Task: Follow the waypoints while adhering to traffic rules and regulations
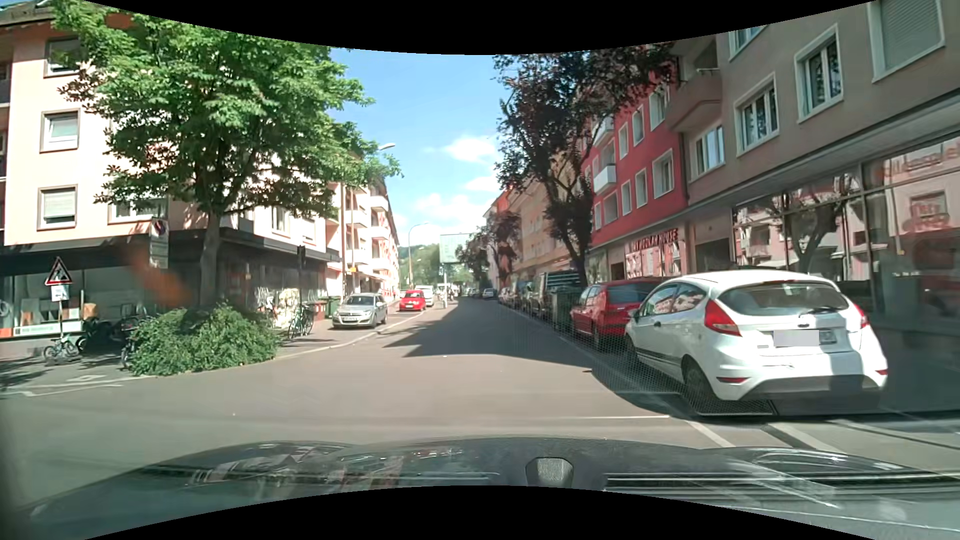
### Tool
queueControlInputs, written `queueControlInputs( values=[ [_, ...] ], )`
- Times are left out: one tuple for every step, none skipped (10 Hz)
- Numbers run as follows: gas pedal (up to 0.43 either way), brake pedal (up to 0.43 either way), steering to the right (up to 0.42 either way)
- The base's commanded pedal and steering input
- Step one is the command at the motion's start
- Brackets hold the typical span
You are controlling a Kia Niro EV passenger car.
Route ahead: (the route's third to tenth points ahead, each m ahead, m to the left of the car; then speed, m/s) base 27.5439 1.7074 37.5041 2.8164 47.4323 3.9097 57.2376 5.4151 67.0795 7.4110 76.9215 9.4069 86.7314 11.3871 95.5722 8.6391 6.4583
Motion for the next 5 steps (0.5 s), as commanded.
queueControlInputs(
  values=[
    [0.150,0.000,-0.027],
    [0.138,0.000,-0.027],
    [0.138,0.000,-0.027],
    [0.138,0.000,-0.027],
    [0.138,0.000,-0.027]
  ],
)
